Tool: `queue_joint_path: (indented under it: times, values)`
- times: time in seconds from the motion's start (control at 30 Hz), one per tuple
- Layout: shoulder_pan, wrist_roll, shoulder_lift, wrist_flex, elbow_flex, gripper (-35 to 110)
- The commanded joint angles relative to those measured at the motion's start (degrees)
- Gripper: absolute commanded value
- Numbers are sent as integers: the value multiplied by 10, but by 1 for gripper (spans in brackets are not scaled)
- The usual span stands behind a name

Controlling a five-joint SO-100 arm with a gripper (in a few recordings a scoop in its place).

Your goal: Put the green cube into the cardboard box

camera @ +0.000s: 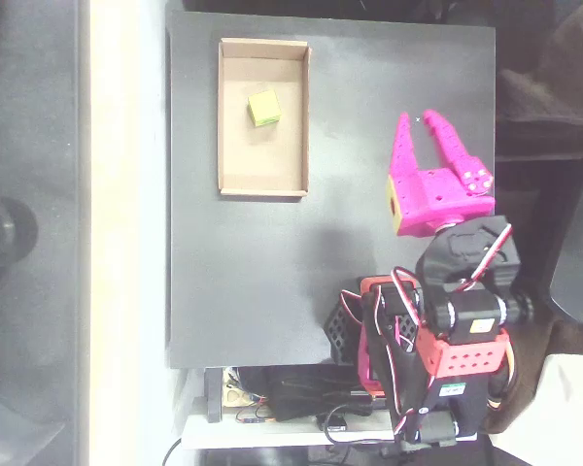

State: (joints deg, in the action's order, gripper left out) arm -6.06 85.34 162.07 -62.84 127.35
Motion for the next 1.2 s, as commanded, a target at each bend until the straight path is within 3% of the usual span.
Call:
queue_joint_path:
  times: [0.0, 0.5, 1.17]
  values:
    - [-11, 2, 46, -3, 71, 3]
    - [-13, 2, 221, -3, 366, 3]
    - [-6, 3, 292, -11, 533, 4]
